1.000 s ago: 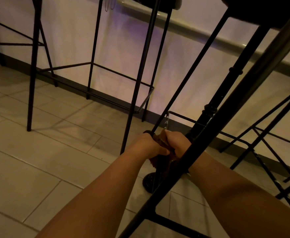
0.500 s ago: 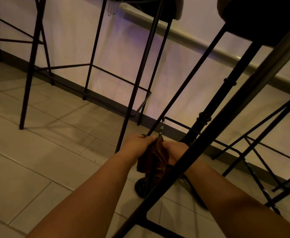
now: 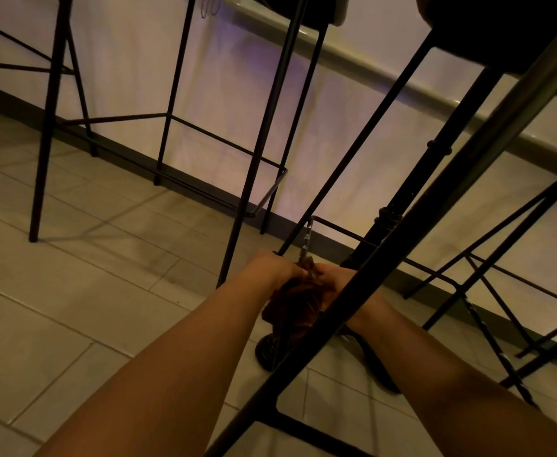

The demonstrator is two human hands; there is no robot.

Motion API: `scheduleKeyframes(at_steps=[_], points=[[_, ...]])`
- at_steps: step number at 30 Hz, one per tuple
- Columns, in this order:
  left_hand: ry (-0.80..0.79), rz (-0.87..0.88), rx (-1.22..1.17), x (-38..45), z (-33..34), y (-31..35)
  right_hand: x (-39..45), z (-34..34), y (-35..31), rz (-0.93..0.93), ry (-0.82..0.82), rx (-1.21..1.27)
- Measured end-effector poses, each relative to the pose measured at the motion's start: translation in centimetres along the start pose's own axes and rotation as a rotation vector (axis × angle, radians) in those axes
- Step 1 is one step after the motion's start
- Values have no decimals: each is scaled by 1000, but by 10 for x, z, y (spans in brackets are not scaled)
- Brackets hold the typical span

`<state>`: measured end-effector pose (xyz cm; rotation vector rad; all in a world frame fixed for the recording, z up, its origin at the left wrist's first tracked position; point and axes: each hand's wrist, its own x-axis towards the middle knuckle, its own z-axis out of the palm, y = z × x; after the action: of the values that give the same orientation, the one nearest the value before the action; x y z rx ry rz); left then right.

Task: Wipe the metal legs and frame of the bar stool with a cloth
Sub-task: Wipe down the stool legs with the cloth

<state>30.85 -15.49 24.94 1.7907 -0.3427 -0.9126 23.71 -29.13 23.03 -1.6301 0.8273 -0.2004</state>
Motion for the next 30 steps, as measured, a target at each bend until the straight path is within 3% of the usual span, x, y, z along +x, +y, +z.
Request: scheduleKeyframes(at_steps=[14, 22, 25, 30], points=[[81, -30, 145, 28, 7, 24, -34, -32, 12, -156, 50, -27], [188, -13, 81, 28, 4, 16, -36, -24, 8, -189, 76, -102], [256, 73, 137, 26, 5, 17, -33, -12, 3, -307, 126, -164], [305, 125, -44, 17, 11, 26, -24, -2, -5, -487, 219, -292]])
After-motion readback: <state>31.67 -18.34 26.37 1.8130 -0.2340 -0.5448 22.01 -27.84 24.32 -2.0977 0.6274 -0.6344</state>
